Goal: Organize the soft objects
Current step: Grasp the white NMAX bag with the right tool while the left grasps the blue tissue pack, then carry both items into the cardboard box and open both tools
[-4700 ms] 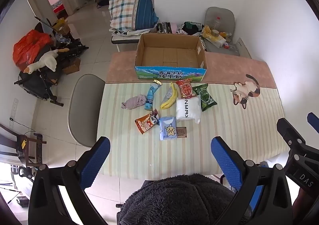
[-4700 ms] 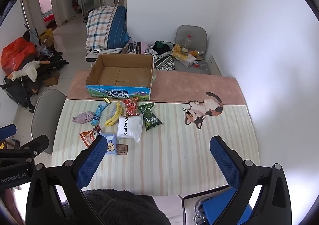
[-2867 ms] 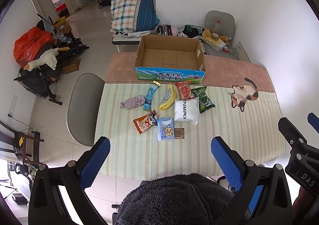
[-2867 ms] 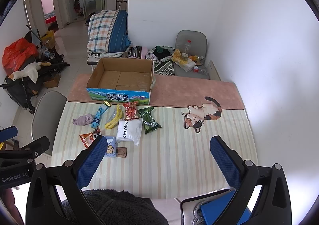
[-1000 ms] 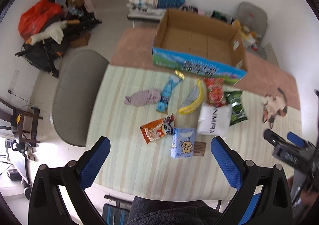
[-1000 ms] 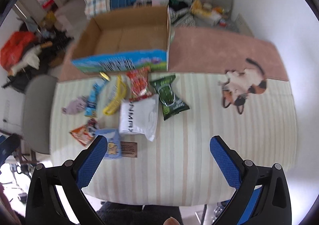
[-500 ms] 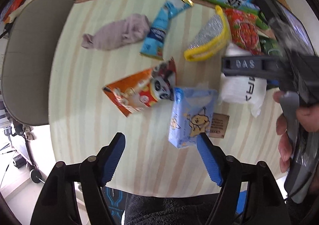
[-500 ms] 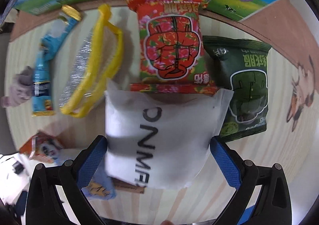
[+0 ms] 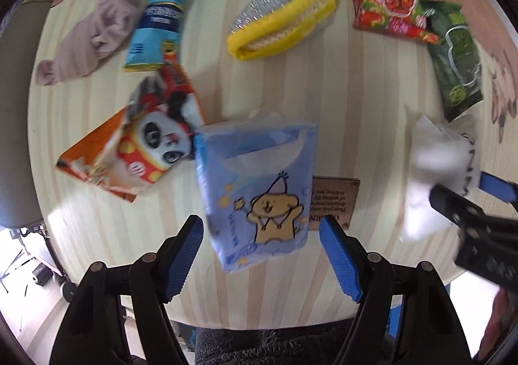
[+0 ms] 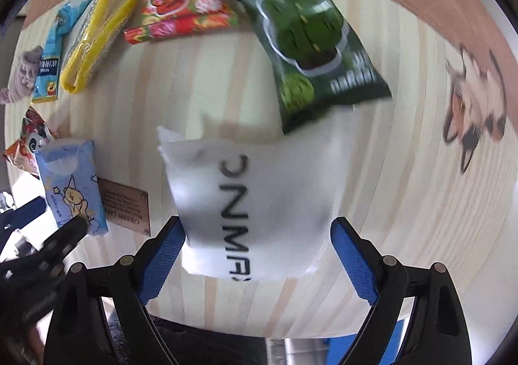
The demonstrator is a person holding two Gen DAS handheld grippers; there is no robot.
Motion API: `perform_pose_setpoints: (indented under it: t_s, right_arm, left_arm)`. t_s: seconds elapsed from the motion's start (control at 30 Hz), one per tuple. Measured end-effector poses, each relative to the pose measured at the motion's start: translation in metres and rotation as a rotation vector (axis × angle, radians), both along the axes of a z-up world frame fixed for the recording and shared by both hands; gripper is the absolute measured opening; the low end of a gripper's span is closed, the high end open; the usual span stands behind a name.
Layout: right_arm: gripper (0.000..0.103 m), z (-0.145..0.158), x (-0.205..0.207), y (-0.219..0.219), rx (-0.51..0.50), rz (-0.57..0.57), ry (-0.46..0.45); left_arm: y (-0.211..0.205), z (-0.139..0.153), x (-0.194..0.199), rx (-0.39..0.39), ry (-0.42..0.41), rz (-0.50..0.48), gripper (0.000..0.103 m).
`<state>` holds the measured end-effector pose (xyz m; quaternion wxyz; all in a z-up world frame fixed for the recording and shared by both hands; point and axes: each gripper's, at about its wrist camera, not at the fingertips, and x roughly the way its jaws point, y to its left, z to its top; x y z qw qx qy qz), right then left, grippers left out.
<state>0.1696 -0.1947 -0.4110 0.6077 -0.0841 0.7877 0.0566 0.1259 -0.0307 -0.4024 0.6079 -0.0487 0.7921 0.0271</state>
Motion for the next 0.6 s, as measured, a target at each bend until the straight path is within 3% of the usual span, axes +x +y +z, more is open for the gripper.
perform_pose_setpoints:
  t_s: [0.1, 0.17, 0.27, 0.4, 0.47, 0.53, 0.6]
  right_arm:
    - [0.093, -0.003, -0.004, -0.002, 0.015, -0.038, 0.006]
    - [0.094, -0.02, -0.016, 0.002, 0.007, -0.043, -0.003]
    - [0.095, -0.017, -0.01, 0.007, -0.005, -0.027, -0.011]
    - [0.094, -0.015, -0.002, 0.007, -0.016, -0.001, -0.013]
    - [0.089, -0.017, -0.002, 0.005, -0.01, 0.002, -0.022]
    - [0.076, -0.012, -0.006, 0.006, 0.001, 0.002, -0.042]
    - [0.069, -0.002, -0.011, 0.005, 0.023, -0.007, -0.067]
  left_arm:
    - [-0.006, -0.021, 0.001, 0.052, 0.033, -0.023, 0.073]
    - [-0.007, -0.03, 0.0, 0.059, 0.043, -0.017, 0.073]
    - [-0.011, -0.036, -0.001, 0.076, 0.033, -0.025, 0.071]
    - [-0.02, -0.022, -0.004, 0.083, 0.006, -0.042, 0.044]
    - [-0.023, -0.017, -0.007, 0.086, -0.01, -0.048, 0.038]
    - [-0.024, -0.008, -0.016, 0.091, -0.03, -0.035, 0.037]
    - [-0.023, 0.006, -0.022, 0.074, -0.049, -0.012, 0.036]
